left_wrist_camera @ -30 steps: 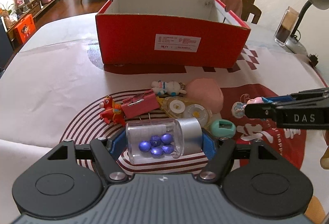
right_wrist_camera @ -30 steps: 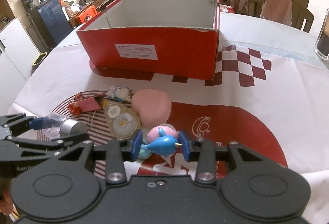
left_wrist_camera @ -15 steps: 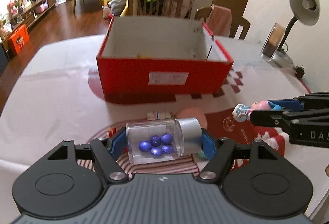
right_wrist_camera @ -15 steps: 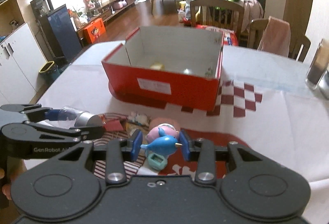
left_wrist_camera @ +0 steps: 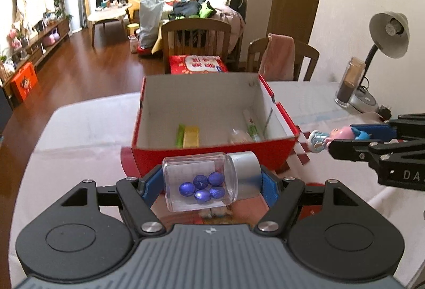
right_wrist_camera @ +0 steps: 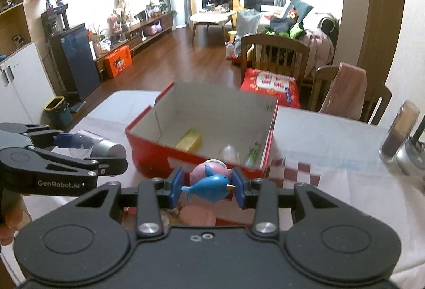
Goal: Organize rigid objects
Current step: 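Carry the pill bottle and pig figurine with both tools into the shoebox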
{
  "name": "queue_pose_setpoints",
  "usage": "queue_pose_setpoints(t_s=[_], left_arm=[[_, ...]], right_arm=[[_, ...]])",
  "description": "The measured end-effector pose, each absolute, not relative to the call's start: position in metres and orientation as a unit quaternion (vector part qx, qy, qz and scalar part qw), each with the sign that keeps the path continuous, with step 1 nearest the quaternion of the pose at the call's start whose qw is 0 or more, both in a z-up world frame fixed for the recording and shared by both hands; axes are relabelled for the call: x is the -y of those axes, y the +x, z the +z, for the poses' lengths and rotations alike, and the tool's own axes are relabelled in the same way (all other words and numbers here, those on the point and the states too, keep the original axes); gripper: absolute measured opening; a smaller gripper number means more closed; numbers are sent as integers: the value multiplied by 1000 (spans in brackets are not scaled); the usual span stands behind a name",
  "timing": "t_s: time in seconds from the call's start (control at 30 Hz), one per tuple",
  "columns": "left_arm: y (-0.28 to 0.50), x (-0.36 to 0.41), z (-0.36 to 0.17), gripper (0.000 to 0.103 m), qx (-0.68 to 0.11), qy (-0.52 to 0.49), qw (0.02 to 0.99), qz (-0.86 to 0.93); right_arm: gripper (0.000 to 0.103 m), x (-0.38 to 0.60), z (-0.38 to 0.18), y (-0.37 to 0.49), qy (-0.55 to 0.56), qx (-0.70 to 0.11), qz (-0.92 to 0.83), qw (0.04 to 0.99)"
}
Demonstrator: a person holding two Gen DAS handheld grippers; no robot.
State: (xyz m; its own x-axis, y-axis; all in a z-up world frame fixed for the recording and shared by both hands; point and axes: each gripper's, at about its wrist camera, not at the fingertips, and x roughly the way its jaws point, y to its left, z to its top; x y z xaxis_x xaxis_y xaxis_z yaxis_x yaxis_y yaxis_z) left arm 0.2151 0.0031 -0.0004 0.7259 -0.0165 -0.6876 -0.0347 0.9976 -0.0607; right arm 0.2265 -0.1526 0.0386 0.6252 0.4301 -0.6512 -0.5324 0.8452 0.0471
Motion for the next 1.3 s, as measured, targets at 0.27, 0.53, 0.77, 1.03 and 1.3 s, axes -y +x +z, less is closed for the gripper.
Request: queue_pose_setpoints(t_s=[0.27, 0.53, 0.77, 1.03, 1.3], left_arm=[[256, -9, 5, 74, -354, -11, 935, 13], [306, -28, -17, 74, -373, -25, 927, 32], [358, -37, -38, 74, -396, -29, 917, 36], [404, -38, -78, 74, -438, -30, 897, 48], [427, -37, -107, 74, -468, -19, 882, 45]], right_arm=[[39, 143, 41, 269, -81, -325, 262, 905], [39, 130, 17, 310, -97, -336, 264, 899], [39, 118, -9, 350, -109, -351, 266, 891], [39, 99, -45, 384, -121, -375, 266, 880], [39, 86, -79, 401, -133, -403, 257, 868]])
